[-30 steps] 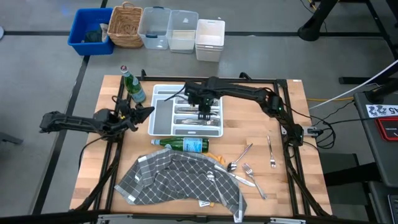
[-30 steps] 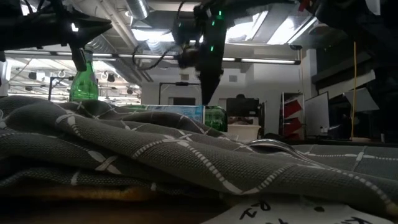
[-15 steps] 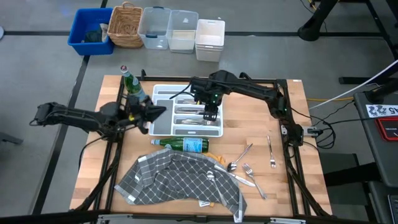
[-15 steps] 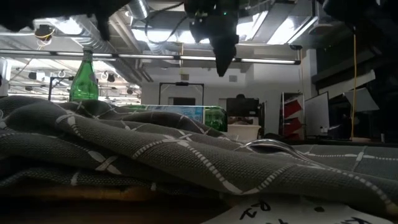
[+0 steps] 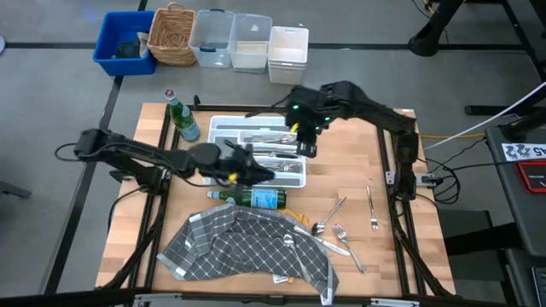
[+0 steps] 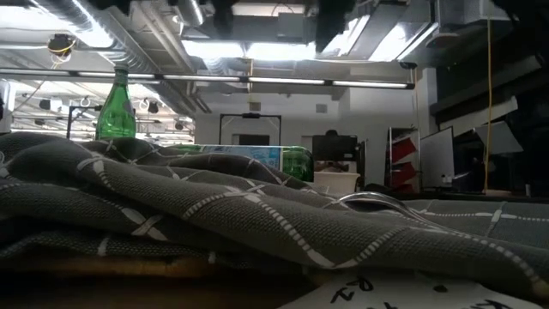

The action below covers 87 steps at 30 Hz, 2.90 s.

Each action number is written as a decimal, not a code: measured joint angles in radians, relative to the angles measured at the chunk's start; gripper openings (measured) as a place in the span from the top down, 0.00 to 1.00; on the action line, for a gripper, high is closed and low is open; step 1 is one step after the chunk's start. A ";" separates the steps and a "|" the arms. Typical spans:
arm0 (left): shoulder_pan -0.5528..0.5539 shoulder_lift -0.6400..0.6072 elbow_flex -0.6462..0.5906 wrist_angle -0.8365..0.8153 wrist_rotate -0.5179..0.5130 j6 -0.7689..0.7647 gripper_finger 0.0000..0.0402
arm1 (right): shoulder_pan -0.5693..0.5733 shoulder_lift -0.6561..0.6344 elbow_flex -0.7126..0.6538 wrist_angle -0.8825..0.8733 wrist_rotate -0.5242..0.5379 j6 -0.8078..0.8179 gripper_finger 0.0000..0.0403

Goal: Sort silverware
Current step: Put the silver spoon into the silverware tray

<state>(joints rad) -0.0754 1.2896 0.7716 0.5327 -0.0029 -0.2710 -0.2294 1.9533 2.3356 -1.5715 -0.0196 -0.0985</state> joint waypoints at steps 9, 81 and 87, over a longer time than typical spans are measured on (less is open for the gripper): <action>-0.101 0.292 0.191 -0.003 0.000 0.080 0.71 | 0.077 -0.106 0.000 0.000 -0.157 0.121 0.68; -0.268 0.816 0.453 -0.302 -0.216 0.689 0.73 | 0.720 -0.478 -1.162 0.875 0.246 1.123 0.68; -0.242 0.829 0.452 -0.301 -0.188 0.644 0.87 | 0.720 -0.478 -1.162 0.875 0.245 1.123 0.68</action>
<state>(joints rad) -0.3170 2.1185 1.2241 0.2318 -0.1909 0.3726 0.4908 1.4754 1.1740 -0.6964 0.2255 1.0241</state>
